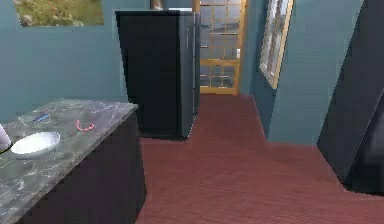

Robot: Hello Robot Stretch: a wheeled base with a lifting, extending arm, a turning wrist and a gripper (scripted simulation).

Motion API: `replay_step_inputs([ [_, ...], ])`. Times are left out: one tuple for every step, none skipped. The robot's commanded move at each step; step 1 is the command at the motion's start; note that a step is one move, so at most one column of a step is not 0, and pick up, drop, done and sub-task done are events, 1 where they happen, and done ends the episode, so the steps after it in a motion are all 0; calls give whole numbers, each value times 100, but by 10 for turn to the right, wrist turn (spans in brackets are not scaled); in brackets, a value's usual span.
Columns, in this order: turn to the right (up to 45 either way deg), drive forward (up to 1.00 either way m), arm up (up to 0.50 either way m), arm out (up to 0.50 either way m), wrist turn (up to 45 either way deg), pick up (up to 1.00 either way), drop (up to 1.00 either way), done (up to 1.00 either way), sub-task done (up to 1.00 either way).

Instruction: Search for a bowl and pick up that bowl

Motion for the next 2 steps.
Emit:
replay_step_inputs([
  [-450, 0, 0, 0, 0, 0, 0, 0, 0],
  [-450, 0, 0, 0, 0, 0, 0, 0, 0],
])
